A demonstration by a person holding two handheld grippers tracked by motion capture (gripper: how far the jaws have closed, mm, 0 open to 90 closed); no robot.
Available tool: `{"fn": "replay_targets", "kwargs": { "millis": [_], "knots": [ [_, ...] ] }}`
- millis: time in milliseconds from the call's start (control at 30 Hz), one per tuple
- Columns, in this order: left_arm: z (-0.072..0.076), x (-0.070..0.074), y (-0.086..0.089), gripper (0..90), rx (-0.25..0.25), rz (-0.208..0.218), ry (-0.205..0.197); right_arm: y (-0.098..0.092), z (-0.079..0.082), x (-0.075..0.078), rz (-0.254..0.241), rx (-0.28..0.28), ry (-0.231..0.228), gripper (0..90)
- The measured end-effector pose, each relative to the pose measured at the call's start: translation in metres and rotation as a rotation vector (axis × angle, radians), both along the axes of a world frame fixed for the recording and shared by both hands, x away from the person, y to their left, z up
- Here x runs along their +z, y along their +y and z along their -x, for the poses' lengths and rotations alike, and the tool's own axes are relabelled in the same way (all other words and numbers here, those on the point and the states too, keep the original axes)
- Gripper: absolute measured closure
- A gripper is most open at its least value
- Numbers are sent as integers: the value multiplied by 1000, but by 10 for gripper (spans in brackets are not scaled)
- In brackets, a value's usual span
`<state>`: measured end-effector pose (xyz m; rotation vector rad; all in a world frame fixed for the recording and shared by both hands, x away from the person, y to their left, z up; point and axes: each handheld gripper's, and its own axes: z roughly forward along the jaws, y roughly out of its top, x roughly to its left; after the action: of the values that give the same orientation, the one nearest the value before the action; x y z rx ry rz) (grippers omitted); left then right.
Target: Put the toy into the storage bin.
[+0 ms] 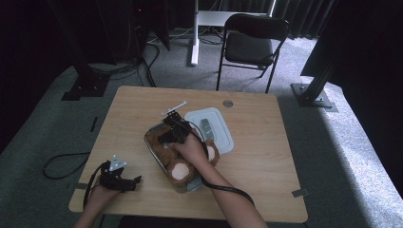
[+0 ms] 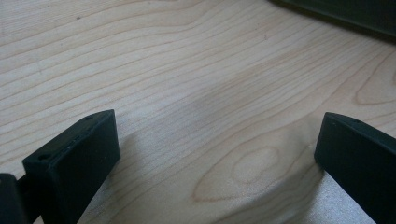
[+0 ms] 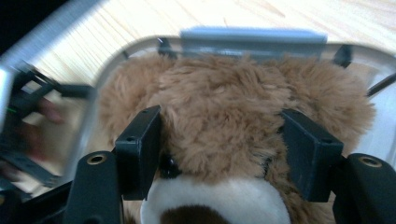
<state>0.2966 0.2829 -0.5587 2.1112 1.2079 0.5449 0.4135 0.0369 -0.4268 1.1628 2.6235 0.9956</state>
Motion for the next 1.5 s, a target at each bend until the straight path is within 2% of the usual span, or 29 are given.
{"fn": "replay_targets", "kwargs": {
  "millis": [100, 133, 200, 300, 400, 500, 567, 700, 833, 967, 1033, 1133, 1167, 1300, 1467, 1500],
  "knots": [
    [0, 0, 0, 5, 0, 1, 1, 7, 0, -6, 44, -2, -6, 343],
    [0, 0, 0, 5, 1, 2, 0, 12, -3, -16, 66, -17, 5, 342],
    [0, 0, 0, 5, 0, 1, 1, 13, -5, -21, 66, -32, 21, 334],
    [0, 0, 0, 5, 1, 2, 0, 13, -4, -20, 58, -37, 18, 314],
    [0, 0, 0, 5, 1, 2, 1, 11, -3, -17, 44, -38, 14, 297],
    [0, 0, 0, 5, 1, 2, -1, 12, 2, -11, 55, -33, -18, 286],
    [0, 0, 0, 5, 0, 0, 0, 11, 7, -4, 40, -18, -35, 303],
    [0, 0, 0, 5, -1, 0, 1, 6, 22, 17, -20, 29, -72, 317],
    [0, 0, 0, 5, -1, -1, 2, -9, 36, 35, -76, 73, -98, 325],
    [0, 0, 0, 5, -1, -1, 2, -29, 49, 46, -129, 92, -108, 357],
    [0, 0, 0, 5, -1, -1, 2, -39, 56, 49, -138, 102, -119, 366],
    [0, 0, 0, 5, -1, 0, 3, -54, 66, 52, -156, 105, -130, 382],
    [0, 0, 0, 5, 0, 1, 3, -59, 70, 52, -171, 111, -124, 416],
    [0, 0, 0, 5, -1, -1, 2, -69, 81, 50, -196, 125, -118, 439],
    [0, 0, 0, 5, 1, 1, 3, -87, 110, 47, -195, 162, -143, 517],
    [0, 0, 0, 5, -1, -2, 4, -91, 115, 47, -194, 165, -156, 559]
  ]
}}
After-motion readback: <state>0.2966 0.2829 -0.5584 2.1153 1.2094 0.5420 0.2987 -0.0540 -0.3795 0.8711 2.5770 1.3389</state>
